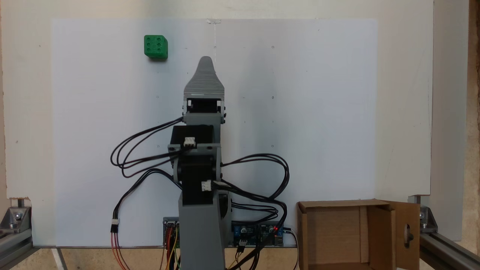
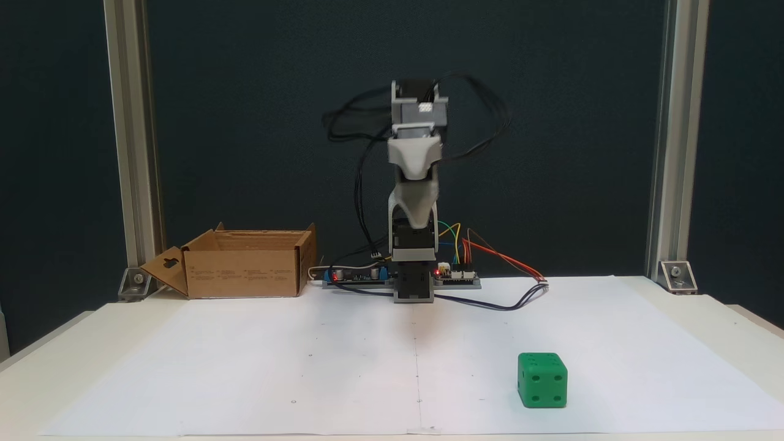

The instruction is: Grasp a green dice and put it in the bin.

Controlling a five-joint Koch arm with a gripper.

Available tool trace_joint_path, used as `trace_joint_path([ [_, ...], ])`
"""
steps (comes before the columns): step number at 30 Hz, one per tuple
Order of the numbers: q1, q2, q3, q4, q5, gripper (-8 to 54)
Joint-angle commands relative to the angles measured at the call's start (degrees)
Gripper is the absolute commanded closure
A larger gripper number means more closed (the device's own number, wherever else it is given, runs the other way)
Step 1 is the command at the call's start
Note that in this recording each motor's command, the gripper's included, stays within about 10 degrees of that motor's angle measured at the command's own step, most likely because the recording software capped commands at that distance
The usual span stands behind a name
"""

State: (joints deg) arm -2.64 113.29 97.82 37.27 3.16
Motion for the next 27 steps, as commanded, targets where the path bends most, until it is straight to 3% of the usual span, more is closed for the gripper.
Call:
trace_joint_path([
  [1,-3.3,-1.8,-9.1,9.2,5.2,3.2],
  [13,-11.3,-21.4,-35.8,48.0,10.5,3.2],
  [27,-16.8,-45.8,-65.9,49.3,20.6,3.2],
])
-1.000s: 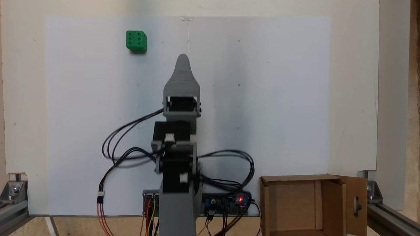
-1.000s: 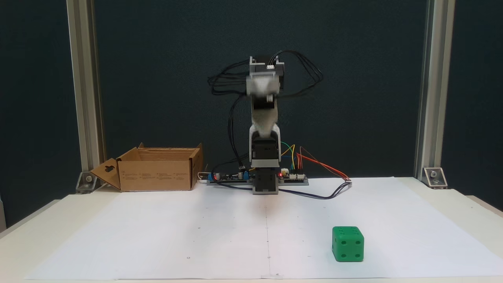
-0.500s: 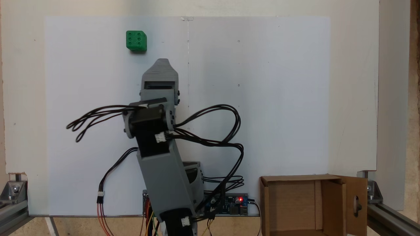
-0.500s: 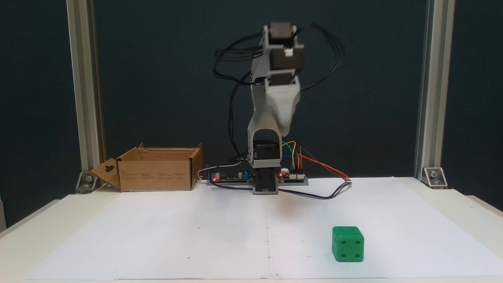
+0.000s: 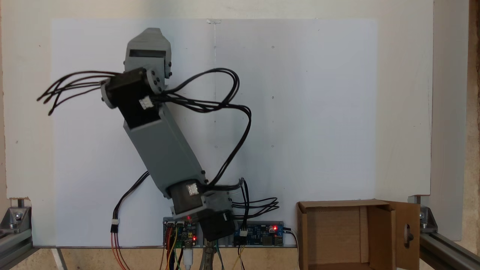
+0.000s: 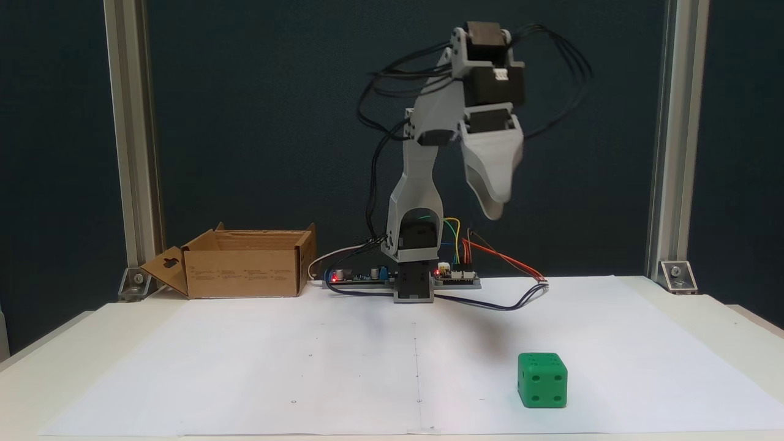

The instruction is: Grasp a green dice and put it in the bin.

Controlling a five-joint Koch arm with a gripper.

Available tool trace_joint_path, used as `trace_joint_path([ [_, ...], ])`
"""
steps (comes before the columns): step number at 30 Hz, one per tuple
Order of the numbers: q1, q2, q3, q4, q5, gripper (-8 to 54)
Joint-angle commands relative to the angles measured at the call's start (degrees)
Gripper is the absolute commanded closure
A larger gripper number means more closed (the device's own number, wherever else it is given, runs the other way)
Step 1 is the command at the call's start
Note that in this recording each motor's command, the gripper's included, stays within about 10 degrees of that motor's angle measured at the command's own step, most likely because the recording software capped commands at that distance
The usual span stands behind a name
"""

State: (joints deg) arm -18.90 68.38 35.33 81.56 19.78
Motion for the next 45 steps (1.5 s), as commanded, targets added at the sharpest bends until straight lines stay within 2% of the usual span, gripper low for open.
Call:
trace_joint_path([
  [1,-0.7,-2.5,-5.2,5.2,4.4,3.2],
  [19,-4.0,-14.5,-23.7,8.3,6.9,3.0],
  [28,-3.8,-21.0,-25.4,8.4,7.0,2.9],
  [45,-3.5,-22.8,-25.4,9.2,13.4,3.0],
])
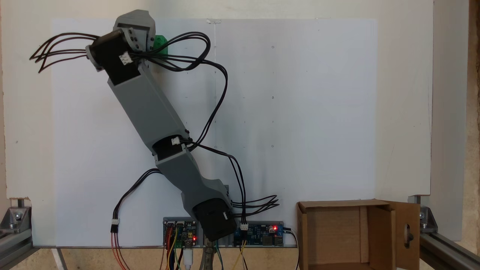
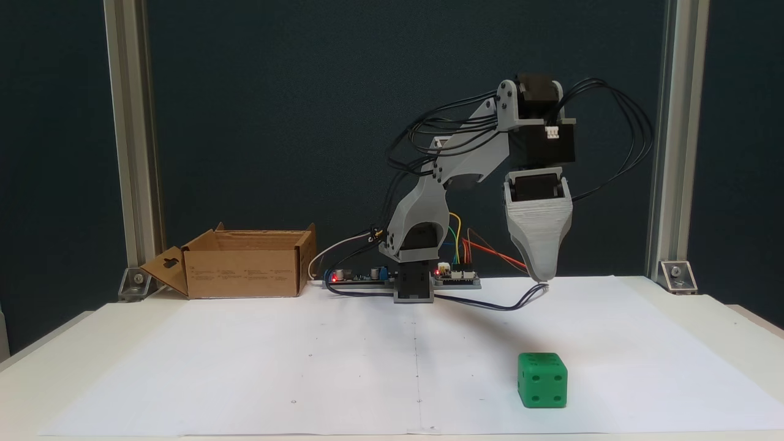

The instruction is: Grasp a green dice and put it in the bin.

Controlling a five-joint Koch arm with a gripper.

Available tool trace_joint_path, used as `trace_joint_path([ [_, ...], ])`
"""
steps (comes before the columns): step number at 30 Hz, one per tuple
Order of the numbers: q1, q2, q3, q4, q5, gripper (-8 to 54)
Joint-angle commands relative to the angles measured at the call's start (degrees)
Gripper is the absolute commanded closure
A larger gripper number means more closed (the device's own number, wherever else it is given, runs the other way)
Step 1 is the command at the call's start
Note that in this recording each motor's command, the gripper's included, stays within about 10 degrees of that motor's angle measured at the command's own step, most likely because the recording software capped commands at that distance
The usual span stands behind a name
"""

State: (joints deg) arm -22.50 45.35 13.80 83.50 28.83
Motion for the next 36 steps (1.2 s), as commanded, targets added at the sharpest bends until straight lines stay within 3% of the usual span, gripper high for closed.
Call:
trace_joint_path([
  [1,0.1,0.3,-3.9,7.3,4.7,3.0],
  [36,0.1,-7.6,-3.9,3.8,6.0,3.2],
])
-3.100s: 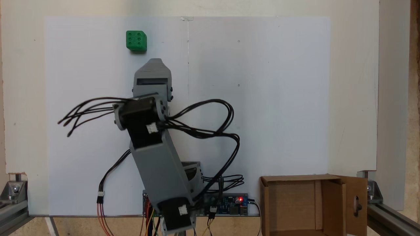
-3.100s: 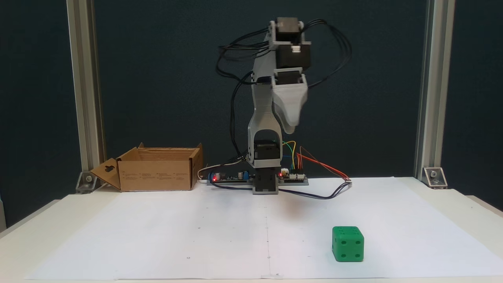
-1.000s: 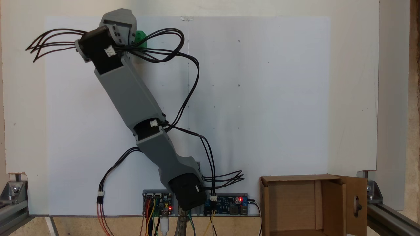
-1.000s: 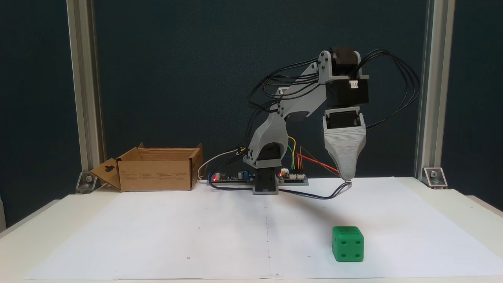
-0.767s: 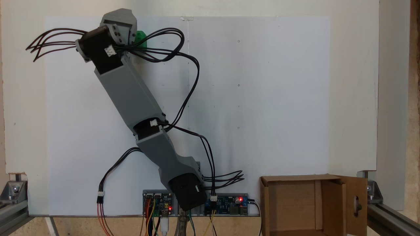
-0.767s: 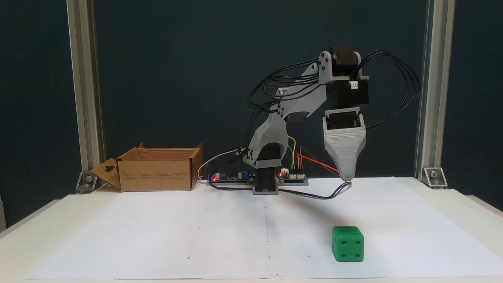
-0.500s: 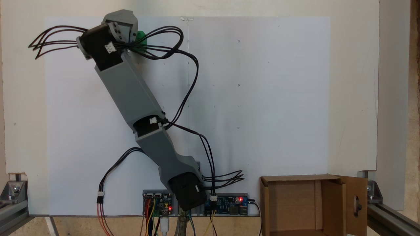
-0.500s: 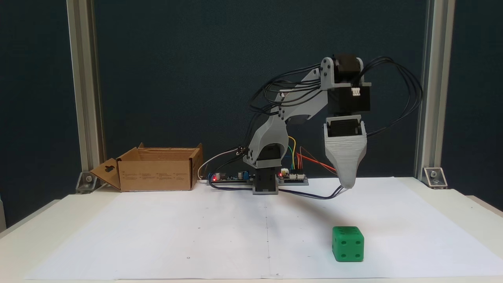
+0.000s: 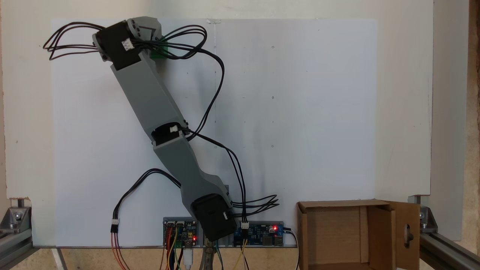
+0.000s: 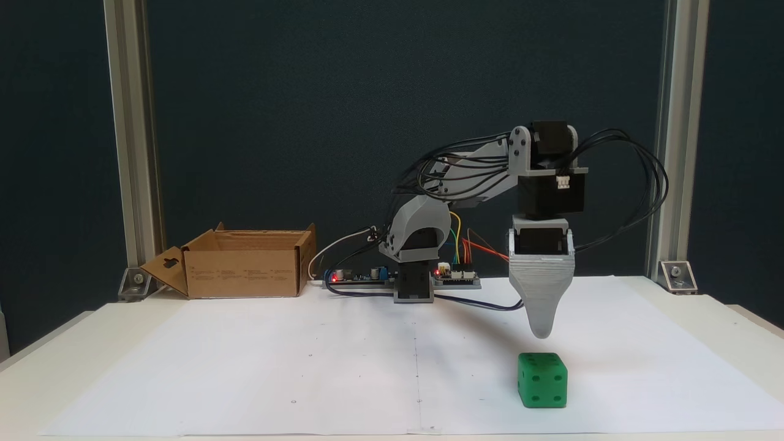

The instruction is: Grasp a green dice and put it in the bin.

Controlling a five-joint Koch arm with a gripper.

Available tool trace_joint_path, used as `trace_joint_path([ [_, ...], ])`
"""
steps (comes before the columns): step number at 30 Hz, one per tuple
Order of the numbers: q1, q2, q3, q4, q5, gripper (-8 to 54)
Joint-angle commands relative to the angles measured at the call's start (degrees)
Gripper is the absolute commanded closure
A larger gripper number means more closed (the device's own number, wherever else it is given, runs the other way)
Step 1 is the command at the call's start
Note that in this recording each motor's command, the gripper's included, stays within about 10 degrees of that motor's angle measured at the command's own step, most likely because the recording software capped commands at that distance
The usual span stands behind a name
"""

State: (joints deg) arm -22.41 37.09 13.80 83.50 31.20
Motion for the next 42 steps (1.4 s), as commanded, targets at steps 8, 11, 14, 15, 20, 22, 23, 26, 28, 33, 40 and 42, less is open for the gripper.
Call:
trace_joint_path([
  [8,0.2,0.5,-3.9,3.3,3.6,3.0],
  [11,0.2,-0.3,-4.6,3.3,3.6,3.0],
  [14,0.2,-1.8,-6.2,3.3,3.6,3.0],
  [15,0.2,-2.1,-6.9,3.3,3.6,3.0],
  [20,0.3,-4.2,-9.7,3.4,3.6,3.0],
  [22,0.3,-4.3,-9.7,3.3,3.6,3.0],
  [23,0.3,-4.4,-9.7,3.3,3.6,3.0],
  [26,0.3,-4.7,-9.7,3.2,3.6,3.0],
  [28,0.3,-5.0,-9.7,3.0,3.6,3.0],
  [33,0.3,-5.1,-9.7,2.9,3.6,3.1],
  [40,0.4,-5.7,-9.7,2.3,3.6,3.1],
  [42,0.4,-5.7,-9.7,2.2,3.6,3.1],
])
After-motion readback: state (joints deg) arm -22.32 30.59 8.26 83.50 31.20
